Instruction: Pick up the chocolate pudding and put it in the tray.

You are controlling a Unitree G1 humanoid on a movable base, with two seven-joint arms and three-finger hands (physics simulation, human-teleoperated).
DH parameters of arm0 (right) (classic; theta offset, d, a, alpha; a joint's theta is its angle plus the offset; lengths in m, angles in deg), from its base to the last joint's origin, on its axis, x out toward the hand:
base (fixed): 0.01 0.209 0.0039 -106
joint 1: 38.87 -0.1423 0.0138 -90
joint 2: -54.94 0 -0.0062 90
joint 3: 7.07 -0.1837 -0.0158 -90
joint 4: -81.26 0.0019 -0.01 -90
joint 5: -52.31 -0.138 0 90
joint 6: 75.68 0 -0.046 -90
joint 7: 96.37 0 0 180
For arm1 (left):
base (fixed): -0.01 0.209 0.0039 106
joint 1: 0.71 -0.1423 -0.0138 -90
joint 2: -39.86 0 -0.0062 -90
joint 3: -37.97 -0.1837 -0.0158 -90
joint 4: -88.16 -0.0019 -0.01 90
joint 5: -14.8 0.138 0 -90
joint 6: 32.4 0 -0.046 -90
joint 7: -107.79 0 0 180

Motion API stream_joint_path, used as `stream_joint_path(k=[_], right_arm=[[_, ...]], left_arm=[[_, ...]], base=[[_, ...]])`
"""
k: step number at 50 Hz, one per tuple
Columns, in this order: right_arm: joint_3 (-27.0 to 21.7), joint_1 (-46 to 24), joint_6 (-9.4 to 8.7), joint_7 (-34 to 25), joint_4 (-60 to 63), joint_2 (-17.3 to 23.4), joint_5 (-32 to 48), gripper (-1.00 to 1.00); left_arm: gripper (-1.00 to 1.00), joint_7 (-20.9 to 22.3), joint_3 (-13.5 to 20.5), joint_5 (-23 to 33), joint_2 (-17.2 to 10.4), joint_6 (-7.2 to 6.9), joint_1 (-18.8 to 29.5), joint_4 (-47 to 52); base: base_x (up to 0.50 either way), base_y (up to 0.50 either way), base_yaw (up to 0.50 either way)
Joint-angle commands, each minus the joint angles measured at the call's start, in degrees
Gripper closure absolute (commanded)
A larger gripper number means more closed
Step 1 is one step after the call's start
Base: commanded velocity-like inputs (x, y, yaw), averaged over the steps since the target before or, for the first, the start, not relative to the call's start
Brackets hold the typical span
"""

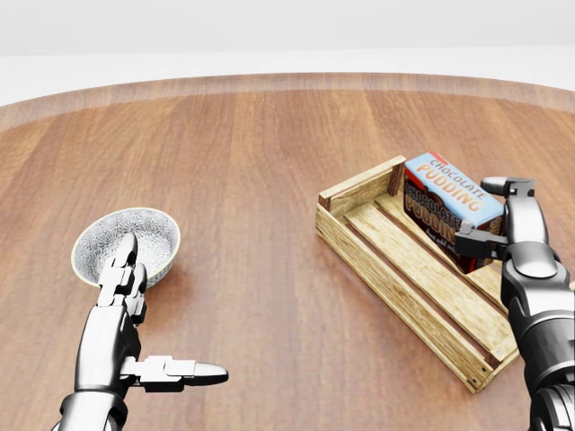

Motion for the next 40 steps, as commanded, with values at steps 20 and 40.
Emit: stream_joint_path(k=[20, 40], right_arm=[[-1.34, -1.04, 0.00, 1.94, -0.84, -0.68, 0.77, 1.00], [-1.96, 1.37, 0.00, 2.74, -1.43, -1.60, 1.55, 1.00]], left_arm=[[-1.00, 0.29, 0.14, -0.55, -0.01, 0.25, 0.52, -1.50], [-1.00, 0.44, 0.18, -0.57, -0.07, 0.24, 0.41, -1.39]], base=[[0.00, 0.00, 0.00], [0.00, 0.00, 0.00]])
